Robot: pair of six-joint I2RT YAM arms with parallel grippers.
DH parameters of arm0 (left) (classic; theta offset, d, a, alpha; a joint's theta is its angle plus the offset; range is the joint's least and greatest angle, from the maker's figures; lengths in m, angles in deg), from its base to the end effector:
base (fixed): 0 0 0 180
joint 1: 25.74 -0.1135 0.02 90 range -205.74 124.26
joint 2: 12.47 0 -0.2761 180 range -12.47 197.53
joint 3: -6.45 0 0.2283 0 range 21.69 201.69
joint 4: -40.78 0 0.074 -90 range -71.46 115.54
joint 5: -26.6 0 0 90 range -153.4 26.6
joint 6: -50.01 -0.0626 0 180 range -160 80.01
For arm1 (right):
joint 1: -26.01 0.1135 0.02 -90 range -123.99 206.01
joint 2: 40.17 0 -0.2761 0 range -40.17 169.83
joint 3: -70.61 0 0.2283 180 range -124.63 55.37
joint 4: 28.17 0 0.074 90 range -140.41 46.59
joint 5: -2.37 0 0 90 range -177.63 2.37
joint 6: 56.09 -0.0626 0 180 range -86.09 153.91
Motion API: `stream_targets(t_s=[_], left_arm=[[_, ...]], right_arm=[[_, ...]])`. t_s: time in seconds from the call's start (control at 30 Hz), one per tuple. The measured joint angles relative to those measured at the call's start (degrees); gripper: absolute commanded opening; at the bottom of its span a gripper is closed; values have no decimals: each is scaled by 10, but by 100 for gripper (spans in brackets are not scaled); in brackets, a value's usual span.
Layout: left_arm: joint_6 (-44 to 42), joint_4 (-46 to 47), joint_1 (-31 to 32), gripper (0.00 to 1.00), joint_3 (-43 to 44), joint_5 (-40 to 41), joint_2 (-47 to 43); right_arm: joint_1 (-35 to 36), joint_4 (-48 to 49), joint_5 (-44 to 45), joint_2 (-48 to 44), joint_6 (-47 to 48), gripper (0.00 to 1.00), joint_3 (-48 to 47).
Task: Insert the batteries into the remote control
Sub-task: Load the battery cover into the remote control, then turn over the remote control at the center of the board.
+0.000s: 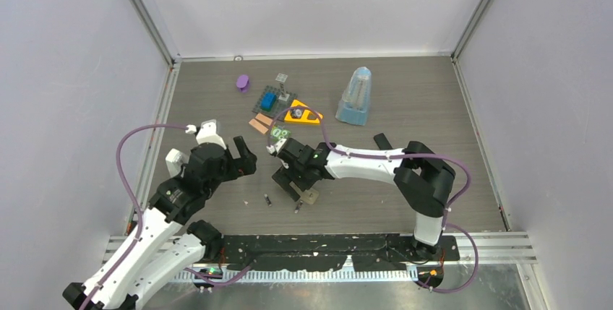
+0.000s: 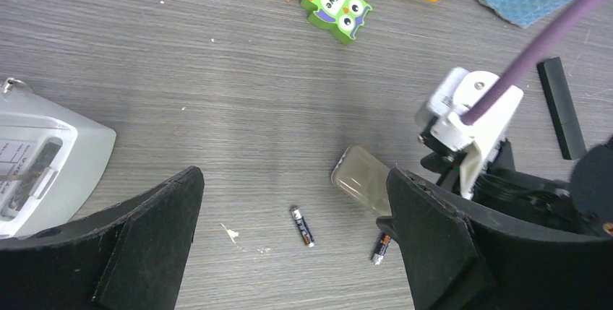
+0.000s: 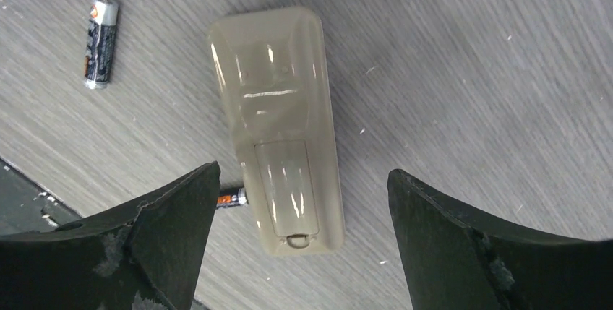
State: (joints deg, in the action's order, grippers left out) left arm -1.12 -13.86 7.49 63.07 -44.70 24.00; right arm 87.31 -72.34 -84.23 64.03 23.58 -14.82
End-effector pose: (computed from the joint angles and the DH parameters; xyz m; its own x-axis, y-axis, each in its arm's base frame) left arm 0.1132 -0.0502 0.2808 -0.5558 -0.3465 -0.7557 -0.0652 0.9244 -0.3759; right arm 0.1790 0.3192 0.1862 -0.5754 -0.6783 -0.4570 -0.7720 0.6350 0.0296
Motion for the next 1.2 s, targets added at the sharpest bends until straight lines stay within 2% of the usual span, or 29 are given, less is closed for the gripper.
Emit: stream_targets(t_s=[0.13, 0.3, 0.57, 0.63, 0.8, 0.87, 1.0, 1.2], left_arm=[[2, -7, 0, 99, 0, -1, -20], [2, -7, 0, 100, -1, -6, -40], [1, -7, 0, 99, -8, -23, -44], [1, -6, 0, 100, -9, -28, -44], [0, -3, 0, 100, -11, -40, -44], [-1, -2, 0, 100, -11, -46, -44], [-1, 2, 0, 99, -15, -59, -44], [-1, 13, 0, 100, -15, -84, -44]], right_arm=[[0, -3, -2, 22, 17, 87, -21], [0, -7, -3, 43, 28, 75, -41], [2, -29, -4, 76, 28, 70, -64], [4, -33, -1, 77, 28, 66, -66], [8, -42, 8, 85, 28, 38, -77], [10, -44, 18, 85, 22, 32, -79], [9, -45, 40, 84, 10, 26, -79], [-10, -34, 69, 52, -24, 24, -71]])
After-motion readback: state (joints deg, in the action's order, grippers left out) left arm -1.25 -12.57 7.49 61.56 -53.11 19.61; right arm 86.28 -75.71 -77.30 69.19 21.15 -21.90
